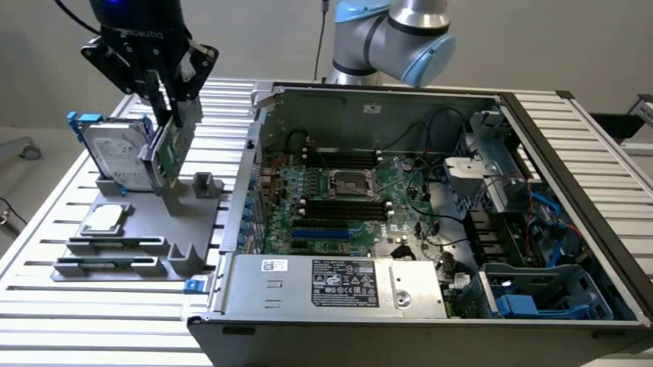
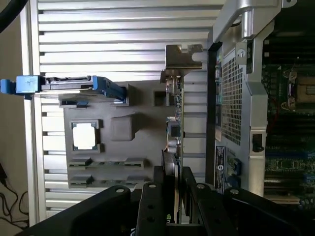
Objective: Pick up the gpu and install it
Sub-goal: 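Pick up the gpu and move the gpu toward the slot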
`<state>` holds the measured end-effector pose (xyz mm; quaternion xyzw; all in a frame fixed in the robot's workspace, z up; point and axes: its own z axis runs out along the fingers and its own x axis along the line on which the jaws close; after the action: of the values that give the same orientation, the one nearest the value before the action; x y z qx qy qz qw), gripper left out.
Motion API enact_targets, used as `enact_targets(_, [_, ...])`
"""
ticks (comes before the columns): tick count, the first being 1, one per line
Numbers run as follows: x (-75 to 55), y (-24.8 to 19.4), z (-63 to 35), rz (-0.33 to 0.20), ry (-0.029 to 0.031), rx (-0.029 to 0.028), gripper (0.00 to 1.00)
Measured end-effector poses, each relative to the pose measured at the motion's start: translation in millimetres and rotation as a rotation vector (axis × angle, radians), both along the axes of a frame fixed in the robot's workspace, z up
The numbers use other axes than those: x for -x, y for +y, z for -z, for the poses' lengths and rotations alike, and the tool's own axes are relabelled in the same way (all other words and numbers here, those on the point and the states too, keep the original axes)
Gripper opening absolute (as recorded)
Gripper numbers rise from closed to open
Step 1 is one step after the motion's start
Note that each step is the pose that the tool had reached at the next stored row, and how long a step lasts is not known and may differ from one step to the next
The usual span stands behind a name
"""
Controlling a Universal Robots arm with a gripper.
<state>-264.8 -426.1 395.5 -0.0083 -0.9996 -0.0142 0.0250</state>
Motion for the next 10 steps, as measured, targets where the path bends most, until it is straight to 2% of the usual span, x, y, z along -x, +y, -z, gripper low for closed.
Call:
enact_targets(6, [-27.2, 0.0, -26.7, 0.000, 0.0000, 0.0000, 0.26])
enact_targets(10, [-45.6, 0.0, -35.5, 0.000, 0.0000, -0.0014, 0.26])
